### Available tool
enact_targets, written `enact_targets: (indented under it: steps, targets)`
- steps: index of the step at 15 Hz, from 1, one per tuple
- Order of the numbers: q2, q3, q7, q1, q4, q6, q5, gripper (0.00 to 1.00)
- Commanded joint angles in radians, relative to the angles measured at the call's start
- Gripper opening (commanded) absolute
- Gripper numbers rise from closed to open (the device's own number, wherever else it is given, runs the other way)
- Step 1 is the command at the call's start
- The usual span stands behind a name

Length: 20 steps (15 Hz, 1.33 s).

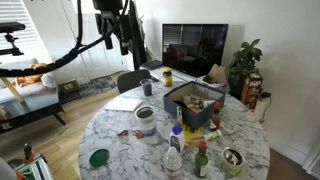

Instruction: Remove the silver cup from the clear cup and put two red sachets in the clear cup then place the silver cup back in the clear cup.

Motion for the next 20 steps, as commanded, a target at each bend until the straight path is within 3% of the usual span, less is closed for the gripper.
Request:
enact_targets:
  steps: [1, 6, 8, 11, 15, 18, 20]
  targets:
    - [0.001, 0.004, -0.003, -0.006, 0.002, -0.002, 0.003, 1.0]
    - [0.048, 0.014, 0.007, 0.011, 0.003, -0.003, 0.032, 1.0]
    - [0.121, 0.012, -0.026, 0.067, -0.008, 0.038, 0.151, 1.0]
    - [0.256, 0.073, 0.014, 0.099, -0.005, 0.054, 0.232, 1.0]
    - [0.446, 0.172, 0.15, 0.102, -0.006, 0.324, 0.144, 1.0]
    - [0.564, 0.192, 0.227, 0.107, 0.002, 0.451, 0.076, 1.0]
    - [0.63, 0.188, 0.286, 0.107, 0.007, 0.473, -0.018, 1.0]
